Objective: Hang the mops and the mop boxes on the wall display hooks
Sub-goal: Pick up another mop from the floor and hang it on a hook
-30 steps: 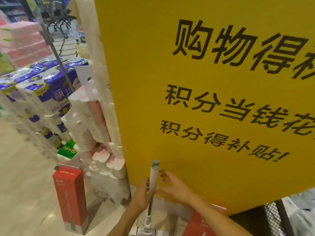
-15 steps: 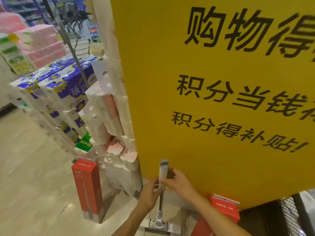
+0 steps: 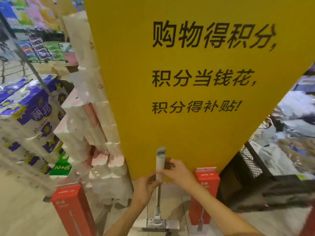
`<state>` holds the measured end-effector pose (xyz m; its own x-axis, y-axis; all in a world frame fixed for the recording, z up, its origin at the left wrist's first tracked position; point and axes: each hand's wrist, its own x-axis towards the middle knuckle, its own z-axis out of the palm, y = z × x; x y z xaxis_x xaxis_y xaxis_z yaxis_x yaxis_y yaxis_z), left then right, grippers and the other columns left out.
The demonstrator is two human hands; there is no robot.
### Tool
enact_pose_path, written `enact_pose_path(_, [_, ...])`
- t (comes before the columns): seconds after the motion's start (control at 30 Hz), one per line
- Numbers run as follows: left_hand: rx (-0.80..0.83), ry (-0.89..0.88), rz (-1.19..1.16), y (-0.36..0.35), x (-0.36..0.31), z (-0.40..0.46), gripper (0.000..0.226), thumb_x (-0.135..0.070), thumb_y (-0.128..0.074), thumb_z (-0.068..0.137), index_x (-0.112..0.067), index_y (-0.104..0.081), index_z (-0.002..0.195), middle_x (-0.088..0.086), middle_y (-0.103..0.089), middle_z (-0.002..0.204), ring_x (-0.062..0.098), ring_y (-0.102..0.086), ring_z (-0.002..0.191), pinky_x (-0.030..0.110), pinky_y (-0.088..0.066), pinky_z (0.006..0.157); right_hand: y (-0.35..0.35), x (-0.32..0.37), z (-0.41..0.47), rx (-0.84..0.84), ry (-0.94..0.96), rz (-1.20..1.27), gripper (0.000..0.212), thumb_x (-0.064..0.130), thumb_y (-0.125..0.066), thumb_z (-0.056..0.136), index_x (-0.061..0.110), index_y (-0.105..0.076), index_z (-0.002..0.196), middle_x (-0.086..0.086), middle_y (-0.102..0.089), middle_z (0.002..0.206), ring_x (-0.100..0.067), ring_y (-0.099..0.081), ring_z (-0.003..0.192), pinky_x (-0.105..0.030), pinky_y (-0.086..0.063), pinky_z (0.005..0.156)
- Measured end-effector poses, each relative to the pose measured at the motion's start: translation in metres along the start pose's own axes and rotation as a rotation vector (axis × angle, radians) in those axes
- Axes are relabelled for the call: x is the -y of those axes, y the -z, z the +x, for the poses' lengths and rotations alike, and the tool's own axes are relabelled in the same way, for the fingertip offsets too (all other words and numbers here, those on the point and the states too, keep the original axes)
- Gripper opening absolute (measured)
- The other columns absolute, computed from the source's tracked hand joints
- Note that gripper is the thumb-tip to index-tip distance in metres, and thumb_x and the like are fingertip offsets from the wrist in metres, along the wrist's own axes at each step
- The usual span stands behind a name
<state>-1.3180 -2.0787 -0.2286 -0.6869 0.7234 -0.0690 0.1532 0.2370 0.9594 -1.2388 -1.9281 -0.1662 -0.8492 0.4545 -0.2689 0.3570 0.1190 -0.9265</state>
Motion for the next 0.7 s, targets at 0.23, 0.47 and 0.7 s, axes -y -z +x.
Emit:
enact_pose_path(0.23, [0.206, -0.159, 0.137, -0.005, -0.031, -0.048, 0.024, -0.031, -0.074, 0.096, -0.036, -0.073, 0.119, -0.032, -0.075, 0.093, -0.016, -0.067, 0.09, 0.006, -0.045, 0.072, 0.008, 0.009, -0.103, -0.173, 0.032, 0.057, 0.029, 0.017, -0.084, 0.091, 0.02, -0.074, 0.119, 0.013, -0.08, 0.107, 0.002, -0.074, 0.101, -0.013, -0.054, 0.082])
enact_pose_path(0.47, [0.363, -0.291, 0.094, -0.053, -0.067, -0.093, 0.038, -0.02, -0.076, 0.095, -0.049, -0.068, 0.118, -0.033, -0.074, 0.111, -0.005, -0.071, 0.107, 0.018, -0.057, 0.089, 0.033, 0.0, -0.205, -0.381, 0.086, 0.092, 0.035, 0.025, -0.082, 0.092, 0.025, -0.074, 0.126, 0.012, -0.079, 0.117, -0.005, -0.074, 0.112, -0.031, -0.058, 0.102])
enact_pose_path(0.7, [0.528, -0.346, 0.039, -0.142, -0.105, -0.133, 0.033, -0.021, -0.074, 0.097, -0.039, -0.073, 0.124, -0.018, -0.078, 0.113, 0.004, -0.074, 0.105, 0.035, -0.062, 0.091, 0.091, -0.028, -0.295, -0.592, 0.054, 0.08, 0.032, 0.018, -0.081, 0.093, 0.047, -0.075, 0.104, 0.017, -0.081, 0.107, -0.007, -0.076, 0.106, -0.031, -0.059, 0.099])
